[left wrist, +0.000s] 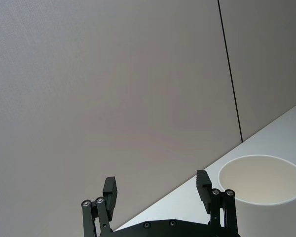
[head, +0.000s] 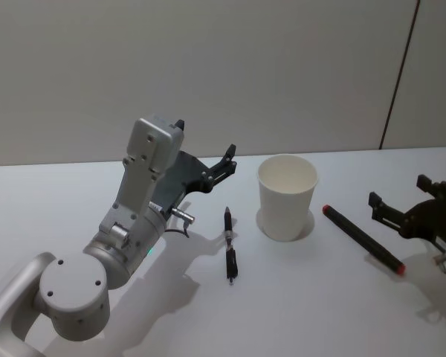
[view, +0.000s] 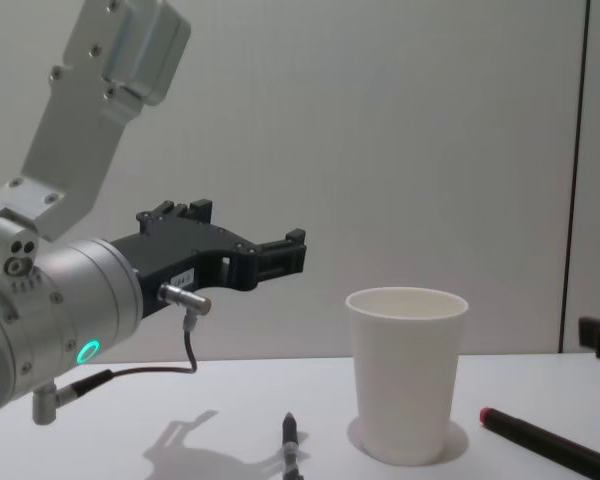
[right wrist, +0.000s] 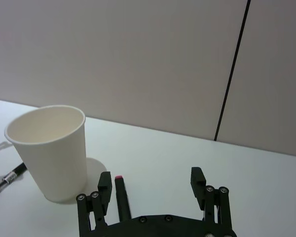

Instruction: Place the pen into the pen holder.

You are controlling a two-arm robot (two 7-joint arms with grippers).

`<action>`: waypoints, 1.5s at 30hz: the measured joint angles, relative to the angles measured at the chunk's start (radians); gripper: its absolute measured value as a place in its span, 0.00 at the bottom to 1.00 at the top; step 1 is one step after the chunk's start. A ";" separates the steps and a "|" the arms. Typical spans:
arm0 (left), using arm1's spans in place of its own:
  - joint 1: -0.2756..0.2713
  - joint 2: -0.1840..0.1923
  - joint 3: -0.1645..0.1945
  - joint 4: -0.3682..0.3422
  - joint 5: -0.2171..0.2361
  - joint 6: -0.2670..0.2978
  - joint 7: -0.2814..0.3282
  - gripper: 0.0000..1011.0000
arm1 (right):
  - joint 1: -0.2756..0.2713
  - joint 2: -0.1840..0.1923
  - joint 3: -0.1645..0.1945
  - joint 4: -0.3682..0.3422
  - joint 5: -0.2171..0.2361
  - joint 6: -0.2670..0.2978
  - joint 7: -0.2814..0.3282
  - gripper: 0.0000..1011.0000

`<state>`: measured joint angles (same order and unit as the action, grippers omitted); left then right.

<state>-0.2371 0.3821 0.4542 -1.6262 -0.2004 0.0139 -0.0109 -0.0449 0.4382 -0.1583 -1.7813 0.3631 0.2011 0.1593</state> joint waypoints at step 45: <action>0.000 0.000 0.000 0.000 0.000 0.000 0.000 0.99 | 0.071 -0.060 -0.055 0.092 -0.106 0.208 0.027 0.99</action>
<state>-0.2372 0.3821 0.4542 -1.6262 -0.2004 0.0139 -0.0109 0.0265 0.3781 -0.2134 -1.6897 0.2569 0.4095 0.1867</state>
